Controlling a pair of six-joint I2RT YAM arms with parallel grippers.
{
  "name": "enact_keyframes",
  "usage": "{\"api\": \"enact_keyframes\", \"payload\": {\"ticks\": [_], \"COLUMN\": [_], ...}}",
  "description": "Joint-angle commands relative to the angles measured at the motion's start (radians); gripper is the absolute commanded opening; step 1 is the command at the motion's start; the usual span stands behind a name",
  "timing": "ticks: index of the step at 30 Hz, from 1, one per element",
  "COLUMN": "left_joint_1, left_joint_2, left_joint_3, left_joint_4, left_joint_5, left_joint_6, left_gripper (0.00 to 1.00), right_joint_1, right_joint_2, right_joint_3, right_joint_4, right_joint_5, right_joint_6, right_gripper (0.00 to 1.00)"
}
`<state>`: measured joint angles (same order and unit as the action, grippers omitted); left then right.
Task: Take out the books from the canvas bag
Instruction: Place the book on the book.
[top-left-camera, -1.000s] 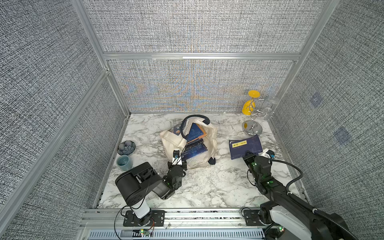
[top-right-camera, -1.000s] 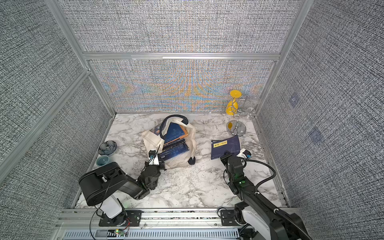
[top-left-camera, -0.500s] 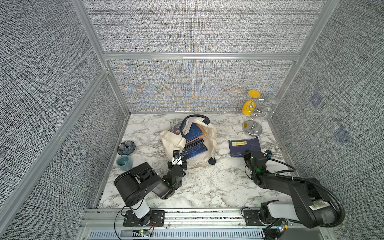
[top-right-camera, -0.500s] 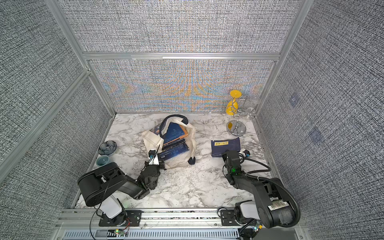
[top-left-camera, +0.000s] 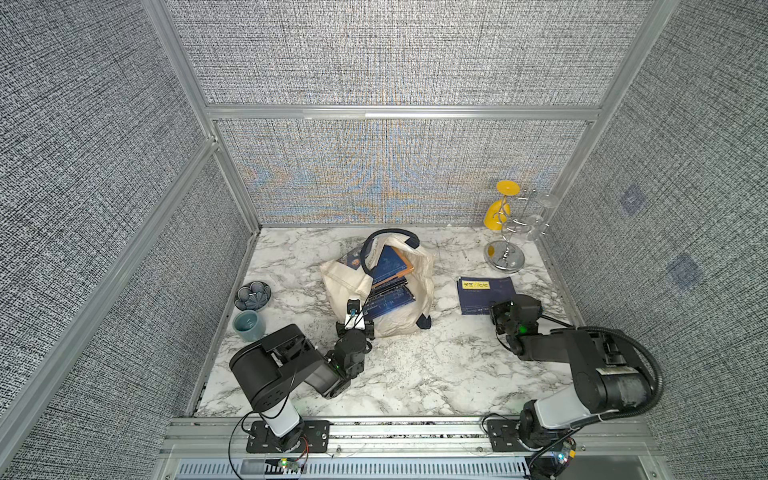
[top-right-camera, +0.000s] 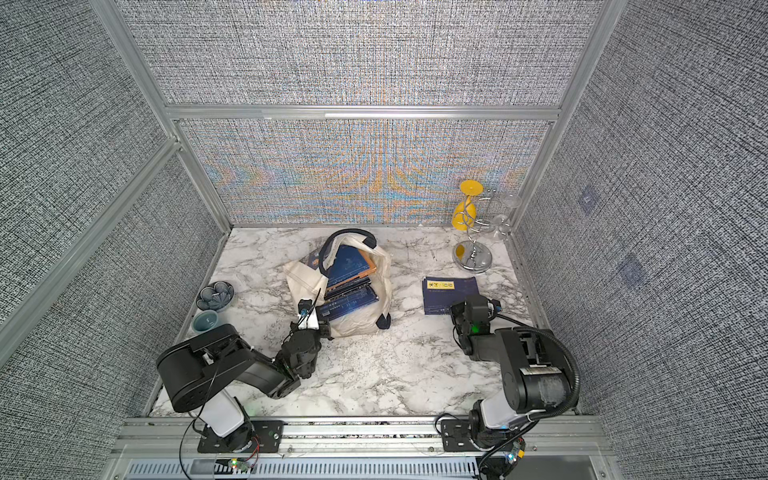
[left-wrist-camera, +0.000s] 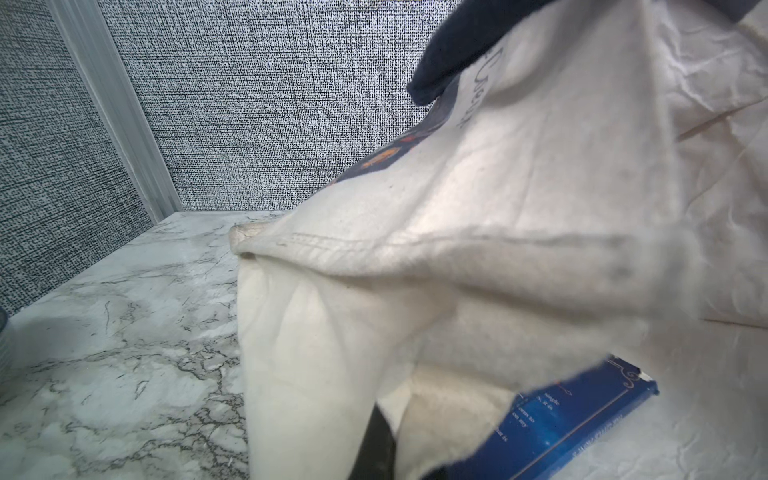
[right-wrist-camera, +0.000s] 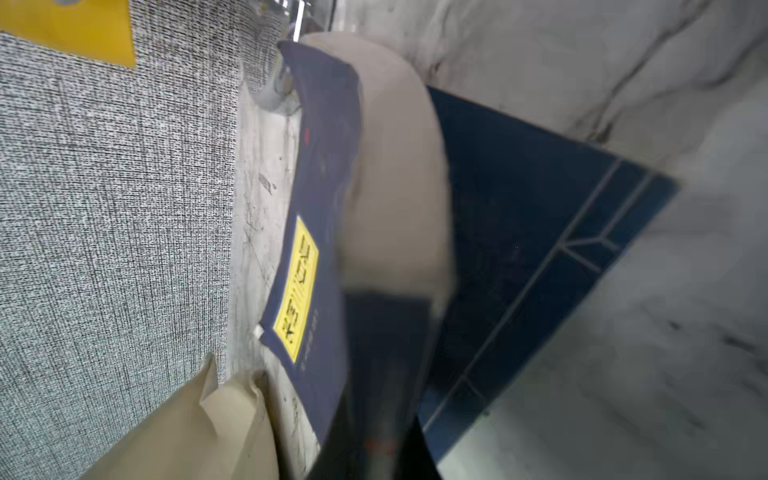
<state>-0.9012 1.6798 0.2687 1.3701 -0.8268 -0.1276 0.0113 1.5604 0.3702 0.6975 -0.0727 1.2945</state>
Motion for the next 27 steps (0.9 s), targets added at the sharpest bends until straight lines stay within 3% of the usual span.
{"api": "enact_keyframes", "payload": {"ticks": [1,5,10,14,20,27], "left_joint_1": [0.0,0.0,0.001,0.001,0.001,0.001], "left_joint_2": [-0.001,0.0,0.001,0.0,-0.003,-0.01], "left_joint_3": [0.001,0.003,0.004,0.004,-0.001,-0.005], "left_joint_4": [0.029,0.028,0.028,0.028,0.028,0.029], "left_joint_5": [0.002,0.001,0.002,0.002,0.002,-0.003], "left_joint_6": [0.007,0.009,0.008,0.01,0.008,0.004], "left_gripper": [0.0,0.0,0.0,0.0,0.0,0.0], "right_joint_1": [-0.011,-0.011,-0.011,-0.011,-0.014,-0.007], "right_joint_2": [0.04,0.013,-0.083,-0.113,-0.137,-0.37], "right_joint_3": [0.003,0.002,0.013,0.002,-0.001,0.002], "right_joint_4": [0.053,0.003,-0.179,-0.211,-0.247,-0.498], "right_joint_5": [-0.116,-0.104,-0.045,-0.02,-0.037,0.08], "right_joint_6": [0.008,-0.021,-0.07,-0.07,-0.07,-0.114], "right_gripper": [0.0,0.08,0.28,0.42,0.49,0.58]}}
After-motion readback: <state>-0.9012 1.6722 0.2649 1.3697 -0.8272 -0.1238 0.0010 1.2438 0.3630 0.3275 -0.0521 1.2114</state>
